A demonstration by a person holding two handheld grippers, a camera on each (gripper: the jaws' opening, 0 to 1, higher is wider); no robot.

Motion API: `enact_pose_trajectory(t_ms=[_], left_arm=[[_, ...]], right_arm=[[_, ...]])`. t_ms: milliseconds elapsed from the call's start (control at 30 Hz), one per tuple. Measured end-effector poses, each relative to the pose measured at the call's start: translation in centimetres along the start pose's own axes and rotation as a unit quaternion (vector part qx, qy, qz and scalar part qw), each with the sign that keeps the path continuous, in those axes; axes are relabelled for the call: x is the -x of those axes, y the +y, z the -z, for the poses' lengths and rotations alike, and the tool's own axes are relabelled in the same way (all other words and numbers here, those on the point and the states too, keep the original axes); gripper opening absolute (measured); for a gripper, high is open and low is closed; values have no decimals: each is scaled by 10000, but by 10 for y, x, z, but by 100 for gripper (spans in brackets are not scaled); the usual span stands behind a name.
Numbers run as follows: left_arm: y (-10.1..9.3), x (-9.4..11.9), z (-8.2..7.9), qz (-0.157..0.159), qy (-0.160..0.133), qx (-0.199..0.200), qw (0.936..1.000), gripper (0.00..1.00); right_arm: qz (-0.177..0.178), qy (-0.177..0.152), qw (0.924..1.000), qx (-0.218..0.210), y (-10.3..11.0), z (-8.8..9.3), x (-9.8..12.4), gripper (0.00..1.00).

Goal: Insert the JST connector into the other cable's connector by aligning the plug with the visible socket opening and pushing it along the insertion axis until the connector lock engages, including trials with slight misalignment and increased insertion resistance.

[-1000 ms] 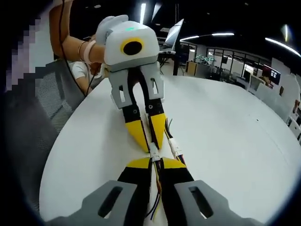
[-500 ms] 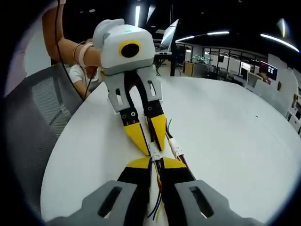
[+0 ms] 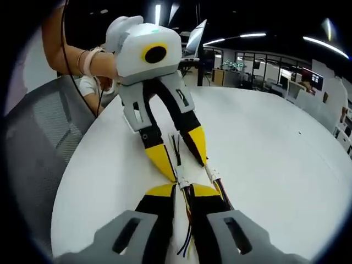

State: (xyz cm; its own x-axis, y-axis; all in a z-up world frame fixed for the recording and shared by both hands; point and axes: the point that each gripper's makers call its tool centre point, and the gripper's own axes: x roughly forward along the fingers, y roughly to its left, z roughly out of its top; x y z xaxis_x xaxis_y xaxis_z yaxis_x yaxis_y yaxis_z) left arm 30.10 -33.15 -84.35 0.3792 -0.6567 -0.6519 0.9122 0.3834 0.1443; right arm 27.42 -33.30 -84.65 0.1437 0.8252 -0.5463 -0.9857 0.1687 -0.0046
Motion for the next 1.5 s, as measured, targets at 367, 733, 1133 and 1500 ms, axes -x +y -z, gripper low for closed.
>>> enact_pose_trajectory(t_ms=[367, 733, 1133, 1500], left_arm=[[8, 26, -12, -297, -431, 966, 9939, 24], [4, 47, -11, -771, -424, 1577, 9836, 43], [-14, 79, -27, -1018, -600, 1633, 9795, 59], [-27, 104, -28, -1418, -573, 1527, 9764, 64]], right_arm=[[144, -263, 9989, -349, 6, -16, 12, 18], [565, -153, 9977, -345, 11, -25, 34, 38], [1184, -359, 9906, -579, 18, -42, 63, 66], [1324, -581, 9816, -1251, 40, -47, 91, 78]])
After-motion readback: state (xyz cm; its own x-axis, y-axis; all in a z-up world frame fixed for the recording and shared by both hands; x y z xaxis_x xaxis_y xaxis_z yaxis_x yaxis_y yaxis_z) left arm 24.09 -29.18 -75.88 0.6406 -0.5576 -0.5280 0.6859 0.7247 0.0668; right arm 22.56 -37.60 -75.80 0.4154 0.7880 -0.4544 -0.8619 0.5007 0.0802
